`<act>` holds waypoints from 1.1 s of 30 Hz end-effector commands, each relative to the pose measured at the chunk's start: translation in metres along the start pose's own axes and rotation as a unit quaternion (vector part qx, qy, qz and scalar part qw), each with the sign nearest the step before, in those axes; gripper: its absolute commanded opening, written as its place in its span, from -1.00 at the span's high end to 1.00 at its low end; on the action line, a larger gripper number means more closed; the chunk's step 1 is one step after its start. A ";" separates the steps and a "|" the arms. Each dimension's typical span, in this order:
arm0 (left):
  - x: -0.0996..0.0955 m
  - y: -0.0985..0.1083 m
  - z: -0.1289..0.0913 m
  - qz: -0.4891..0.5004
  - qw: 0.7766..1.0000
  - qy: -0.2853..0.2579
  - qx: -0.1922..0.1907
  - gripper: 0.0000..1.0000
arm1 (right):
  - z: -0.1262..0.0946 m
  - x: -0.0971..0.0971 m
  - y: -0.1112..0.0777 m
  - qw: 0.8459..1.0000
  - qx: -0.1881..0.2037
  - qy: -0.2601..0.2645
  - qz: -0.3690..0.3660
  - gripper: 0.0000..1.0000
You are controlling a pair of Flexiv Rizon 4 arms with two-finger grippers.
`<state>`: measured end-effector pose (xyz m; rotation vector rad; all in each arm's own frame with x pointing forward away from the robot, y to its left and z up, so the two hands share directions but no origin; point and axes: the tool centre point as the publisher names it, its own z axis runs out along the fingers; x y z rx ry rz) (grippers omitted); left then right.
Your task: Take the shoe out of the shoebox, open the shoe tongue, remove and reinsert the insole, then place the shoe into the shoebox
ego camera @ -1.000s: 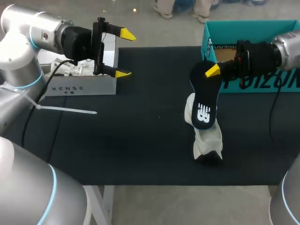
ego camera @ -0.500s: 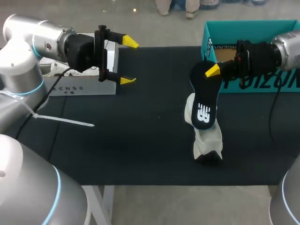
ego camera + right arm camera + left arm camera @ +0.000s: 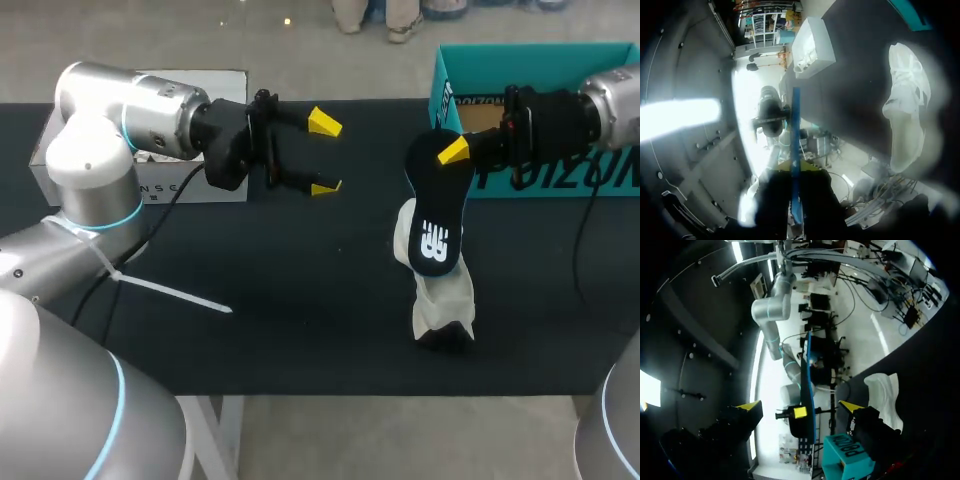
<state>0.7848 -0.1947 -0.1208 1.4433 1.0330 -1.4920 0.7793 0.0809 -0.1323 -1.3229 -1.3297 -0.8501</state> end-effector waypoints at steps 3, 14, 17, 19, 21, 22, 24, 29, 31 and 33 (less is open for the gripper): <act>0.000 -0.006 0.036 -0.025 0.998 -0.005 -0.057 -1.00 | 0.000 0.000 -0.001 1.000 -0.001 -0.001 0.000 1.00; 0.017 -0.011 0.071 -0.062 0.993 -0.040 -0.093 -1.00 | 0.000 0.000 -0.001 1.000 -0.001 -0.001 0.000 1.00; 0.021 -0.008 0.077 -0.068 0.993 -0.041 -0.090 -1.00 | 0.000 0.000 -0.001 1.000 -0.001 -0.001 0.000 1.00; 0.022 -0.006 0.079 -0.069 0.993 -0.042 -0.090 -1.00 | 0.000 0.000 -0.001 1.000 -0.001 -0.001 0.000 1.00; 0.024 -0.002 0.084 -0.068 0.993 -0.045 -0.086 -1.00 | 0.000 0.000 -0.001 1.000 -0.001 -0.001 0.000 1.00; 0.025 -0.001 0.085 -0.068 0.993 -0.044 -0.084 -1.00 | 0.000 0.000 -0.001 1.000 -0.001 -0.001 0.000 1.00; 0.027 0.002 0.089 -0.068 0.994 -0.043 -0.079 -1.00 | 0.000 0.000 -0.001 1.000 -0.001 -0.001 0.000 1.00; 0.026 0.008 0.095 -0.062 0.994 -0.043 -0.073 -1.00 | 0.000 0.000 -0.001 1.000 -0.001 -0.001 0.000 1.00; 0.026 0.011 0.098 -0.062 0.995 -0.043 -0.071 -1.00 | 0.000 0.000 -0.001 1.000 -0.001 -0.001 0.000 1.00; 0.026 0.013 0.100 -0.061 0.995 -0.042 -0.069 -1.00 | 0.000 0.000 -0.001 1.000 -0.001 -0.001 0.000 1.00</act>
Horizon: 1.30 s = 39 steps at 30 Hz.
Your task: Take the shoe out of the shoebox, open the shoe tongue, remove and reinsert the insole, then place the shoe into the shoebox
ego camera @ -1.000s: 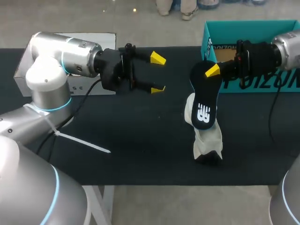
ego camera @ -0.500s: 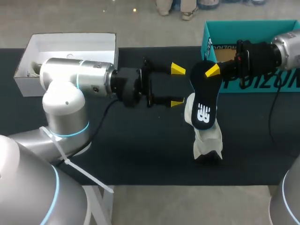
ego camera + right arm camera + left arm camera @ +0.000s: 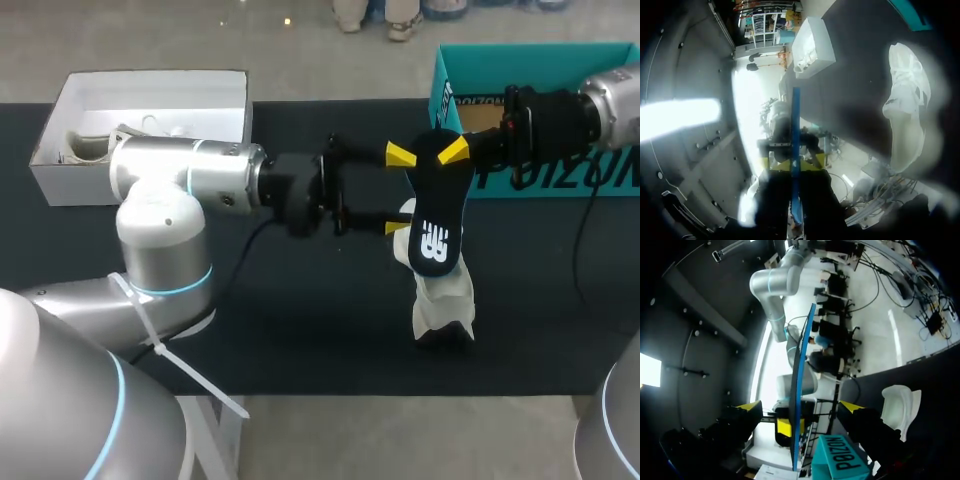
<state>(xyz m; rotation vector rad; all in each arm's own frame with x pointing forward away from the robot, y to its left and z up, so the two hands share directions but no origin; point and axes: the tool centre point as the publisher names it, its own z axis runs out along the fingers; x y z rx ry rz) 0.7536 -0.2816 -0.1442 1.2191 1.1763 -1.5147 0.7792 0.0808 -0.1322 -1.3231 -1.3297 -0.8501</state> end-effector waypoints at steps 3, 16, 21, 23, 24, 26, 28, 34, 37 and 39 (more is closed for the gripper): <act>0.000 0.013 0.011 0.003 1.000 0.001 0.008 -0.98 | 0.000 0.000 -0.001 1.000 -0.001 -0.001 0.000 1.00; 0.000 0.018 0.014 0.006 1.000 -0.001 0.006 0.57 | 0.000 0.000 -0.001 1.000 -0.001 -0.001 0.000 1.00; 0.002 0.018 0.016 0.005 1.000 -0.001 0.003 0.71 | 0.000 0.000 -0.001 1.000 -0.001 -0.001 0.000 1.00; 0.002 0.019 0.017 0.003 1.000 -0.002 0.002 0.72 | 0.000 0.000 -0.001 1.000 -0.001 -0.001 0.000 1.00; 0.002 0.019 0.017 0.002 1.000 -0.002 0.002 0.72 | 0.000 0.000 -0.001 1.000 -0.001 -0.001 0.000 1.00; 0.002 0.019 0.017 0.001 1.000 -0.003 0.001 0.65 | 0.000 0.000 -0.001 1.000 -0.001 -0.001 0.000 1.00; 0.002 0.020 0.018 0.001 1.000 -0.004 0.000 0.65 | 0.000 0.000 -0.001 1.000 -0.001 -0.001 0.000 1.00; 0.000 0.019 0.017 -0.002 1.000 -0.009 0.005 1.00 | 0.000 0.000 -0.001 1.000 -0.001 -0.001 0.000 1.00; -0.001 0.019 0.013 -0.002 1.000 -0.012 0.006 1.00 | 0.000 0.000 -0.001 1.000 -0.001 -0.001 0.000 0.71; -0.001 0.019 0.010 -0.002 1.000 -0.014 0.007 1.00 | 0.000 0.000 -0.001 1.000 -0.001 -0.001 0.000 -1.00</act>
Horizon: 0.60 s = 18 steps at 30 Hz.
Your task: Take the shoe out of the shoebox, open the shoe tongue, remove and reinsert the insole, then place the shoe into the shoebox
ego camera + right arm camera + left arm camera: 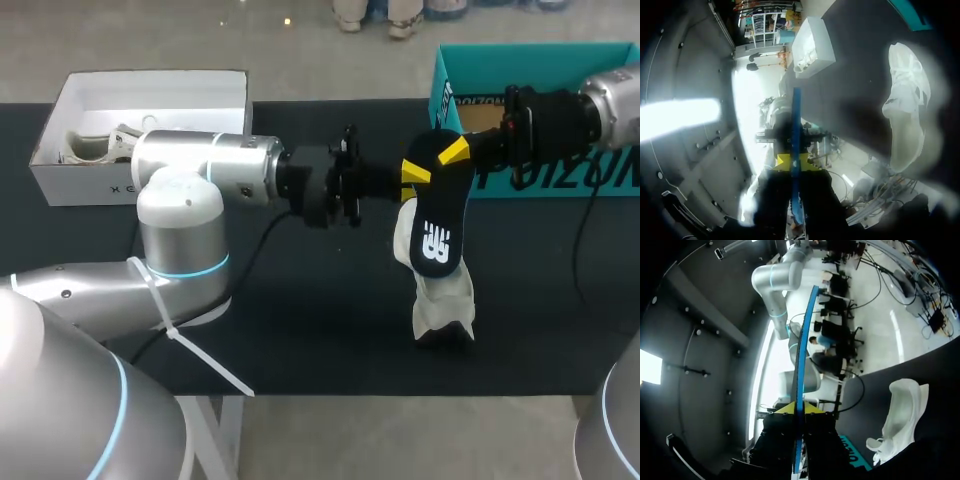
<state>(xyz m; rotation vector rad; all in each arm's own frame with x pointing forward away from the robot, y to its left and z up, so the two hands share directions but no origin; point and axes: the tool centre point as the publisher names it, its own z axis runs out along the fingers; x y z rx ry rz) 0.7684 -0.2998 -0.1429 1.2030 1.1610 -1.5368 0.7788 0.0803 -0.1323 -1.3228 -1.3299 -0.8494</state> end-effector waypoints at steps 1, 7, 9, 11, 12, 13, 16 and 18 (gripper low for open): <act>0.002 0.001 -0.006 0.001 1.000 -0.003 0.002 1.00 | 0.001 0.000 0.000 1.000 -0.001 -0.001 0.000 -1.00; 0.002 -0.001 -0.012 -0.001 1.000 0.000 0.002 1.00 | 0.001 0.000 0.000 1.000 -0.001 -0.001 0.000 -1.00; 0.003 -0.001 -0.014 -0.002 1.000 0.006 0.003 1.00 | -0.012 -0.005 -0.004 1.000 -0.014 -0.007 -0.002 -1.00; 0.004 -0.002 -0.016 -0.003 1.000 0.008 0.004 1.00 | -0.026 -0.008 -0.010 0.999 -0.027 -0.016 -0.009 -1.00; 0.005 -0.002 -0.018 -0.004 1.000 0.009 0.004 1.00 | -0.034 -0.010 -0.014 0.999 -0.032 -0.019 -0.015 -1.00; 0.005 -0.002 -0.020 -0.007 1.000 0.008 0.006 1.00 | -0.041 -0.012 -0.017 0.999 -0.037 -0.025 -0.019 -1.00; 0.007 -0.002 -0.025 -0.012 1.000 0.009 0.009 1.00 | -0.062 -0.017 -0.029 0.997 -0.047 -0.044 -0.037 -1.00; 0.007 -0.001 -0.027 -0.013 1.000 0.008 0.010 1.00 | -0.074 -0.020 -0.037 0.995 -0.054 -0.060 -0.052 -1.00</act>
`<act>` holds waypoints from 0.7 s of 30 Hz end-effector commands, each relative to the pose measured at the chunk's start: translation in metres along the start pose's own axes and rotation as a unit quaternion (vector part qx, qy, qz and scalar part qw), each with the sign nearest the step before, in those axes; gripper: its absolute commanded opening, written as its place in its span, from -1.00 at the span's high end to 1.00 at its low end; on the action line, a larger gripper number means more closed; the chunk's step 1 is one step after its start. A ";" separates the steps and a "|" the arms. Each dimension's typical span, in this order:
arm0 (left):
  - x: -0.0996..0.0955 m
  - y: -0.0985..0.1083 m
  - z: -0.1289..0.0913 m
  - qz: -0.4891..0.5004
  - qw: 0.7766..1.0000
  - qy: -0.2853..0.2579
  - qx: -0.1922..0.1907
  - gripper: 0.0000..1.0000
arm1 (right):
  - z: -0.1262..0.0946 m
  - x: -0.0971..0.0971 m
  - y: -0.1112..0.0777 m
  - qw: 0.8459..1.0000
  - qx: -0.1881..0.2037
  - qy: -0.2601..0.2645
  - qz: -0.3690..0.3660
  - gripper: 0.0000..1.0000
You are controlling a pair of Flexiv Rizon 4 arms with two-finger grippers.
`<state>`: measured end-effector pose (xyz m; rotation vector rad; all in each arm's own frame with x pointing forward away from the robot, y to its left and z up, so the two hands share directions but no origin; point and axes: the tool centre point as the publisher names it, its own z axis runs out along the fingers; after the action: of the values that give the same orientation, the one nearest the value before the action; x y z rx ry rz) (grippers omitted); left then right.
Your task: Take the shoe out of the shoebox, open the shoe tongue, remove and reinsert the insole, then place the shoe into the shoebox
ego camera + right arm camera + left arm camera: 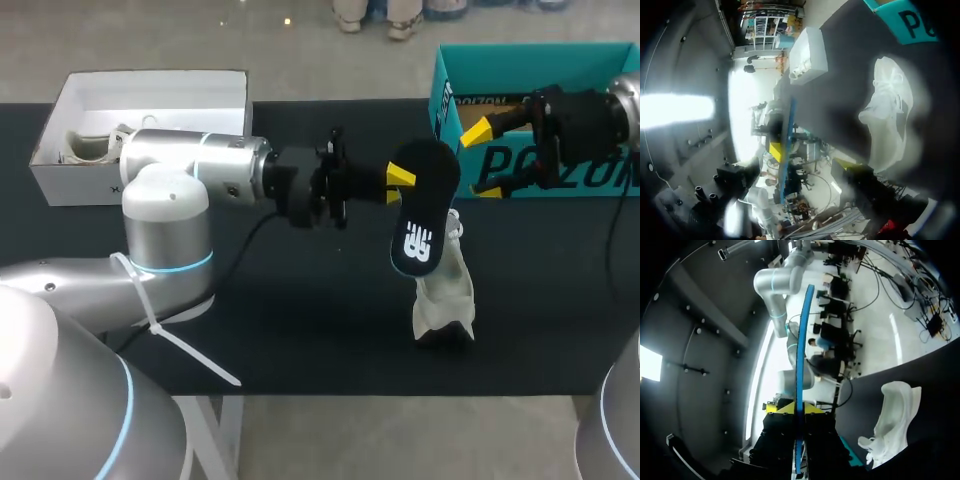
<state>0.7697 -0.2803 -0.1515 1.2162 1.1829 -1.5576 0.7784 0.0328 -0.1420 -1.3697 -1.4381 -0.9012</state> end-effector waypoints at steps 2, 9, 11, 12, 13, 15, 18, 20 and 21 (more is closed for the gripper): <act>0.001 0.000 -0.009 -0.002 1.000 -0.003 0.005 1.00 | -0.043 -0.002 -0.037 0.998 -0.036 -0.047 -0.036 -1.00; 0.003 0.002 -0.015 -0.007 1.000 -0.011 0.008 1.00 | -0.067 -0.005 -0.056 0.961 -0.036 -0.239 -0.133 -1.00; 0.003 0.002 -0.017 -0.007 1.000 -0.012 0.008 1.00 | -0.071 -0.006 -0.057 0.949 -0.061 -0.289 -0.113 -1.00; 0.003 0.003 -0.018 -0.008 1.000 -0.013 0.008 1.00 | -0.075 -0.001 -0.056 0.951 -0.078 -0.280 -0.110 -1.00; 0.003 0.002 -0.018 -0.008 1.000 -0.013 0.008 1.00 | -0.075 -0.001 -0.056 0.951 -0.078 -0.280 -0.110 -1.00; 0.003 0.002 -0.021 -0.009 1.000 -0.013 0.007 1.00 | -0.075 -0.001 -0.056 0.951 -0.078 -0.280 -0.110 -1.00; 0.005 0.000 -0.024 -0.014 1.000 -0.013 0.005 1.00 | -0.075 -0.001 -0.056 0.951 -0.078 -0.280 -0.110 -1.00; 0.006 -0.001 -0.026 -0.017 1.000 -0.014 0.004 1.00 | -0.075 -0.001 -0.056 0.951 -0.078 -0.280 -0.110 -1.00; 0.006 -0.001 -0.027 -0.020 1.000 -0.015 0.004 1.00 | -0.075 -0.001 -0.056 0.951 -0.078 -0.280 -0.110 -1.00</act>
<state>0.7757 -0.2585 -0.1589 1.1825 1.1893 -1.6055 0.7404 -0.0469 -0.1190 -1.6088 -1.9573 -0.8417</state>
